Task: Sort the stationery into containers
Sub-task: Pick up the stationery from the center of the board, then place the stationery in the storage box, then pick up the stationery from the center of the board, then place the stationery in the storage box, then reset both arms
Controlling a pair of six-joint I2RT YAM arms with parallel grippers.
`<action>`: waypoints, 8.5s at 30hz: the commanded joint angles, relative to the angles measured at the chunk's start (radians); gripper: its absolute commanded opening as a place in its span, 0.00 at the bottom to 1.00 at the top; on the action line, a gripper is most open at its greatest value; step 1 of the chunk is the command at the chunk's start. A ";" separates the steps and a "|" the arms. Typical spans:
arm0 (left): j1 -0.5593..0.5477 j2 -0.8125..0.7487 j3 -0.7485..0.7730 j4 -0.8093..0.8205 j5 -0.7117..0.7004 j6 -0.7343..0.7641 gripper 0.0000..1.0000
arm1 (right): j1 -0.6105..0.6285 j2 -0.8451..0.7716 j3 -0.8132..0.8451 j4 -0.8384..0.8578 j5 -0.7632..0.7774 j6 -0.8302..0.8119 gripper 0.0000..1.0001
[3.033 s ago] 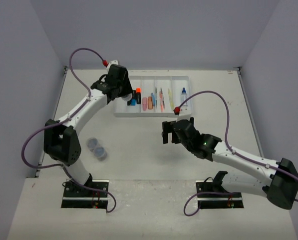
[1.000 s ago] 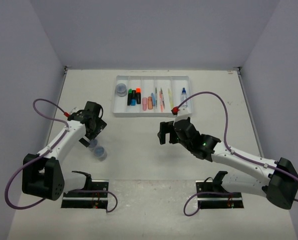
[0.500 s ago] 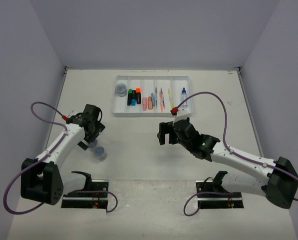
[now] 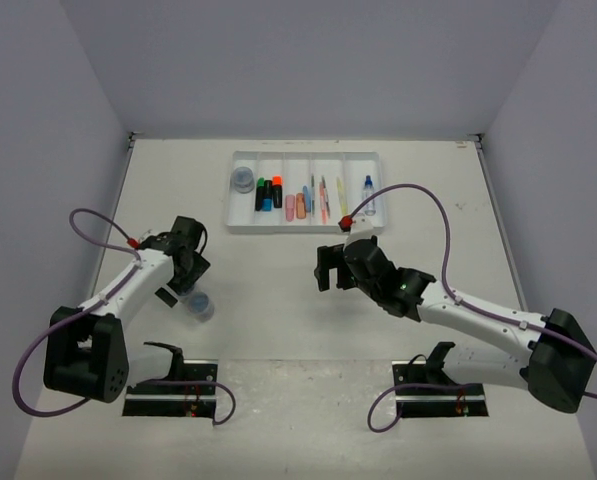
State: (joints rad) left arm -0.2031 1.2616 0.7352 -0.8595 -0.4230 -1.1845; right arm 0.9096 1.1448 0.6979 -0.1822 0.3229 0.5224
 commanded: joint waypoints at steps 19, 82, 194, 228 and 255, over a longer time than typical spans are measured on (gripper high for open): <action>0.007 0.076 0.262 0.410 0.132 0.356 0.00 | 0.000 0.033 0.026 0.033 0.004 -0.009 0.99; -0.098 0.762 0.947 0.311 0.165 0.672 0.58 | -0.002 0.052 0.034 0.027 -0.010 -0.016 0.99; -0.133 0.708 0.829 0.235 0.105 0.678 0.00 | 0.000 0.064 0.041 0.023 0.013 -0.038 0.99; -0.136 0.676 0.823 0.229 0.133 0.688 0.71 | 0.000 0.098 0.055 0.023 -0.015 -0.045 0.99; -0.294 -0.445 0.228 0.202 -0.066 0.767 1.00 | 0.000 -0.440 0.161 -0.448 0.522 0.103 0.99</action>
State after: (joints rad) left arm -0.4995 0.8696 1.0278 -0.5956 -0.4394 -0.4995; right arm 0.9085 0.7352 0.7733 -0.4390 0.6193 0.5560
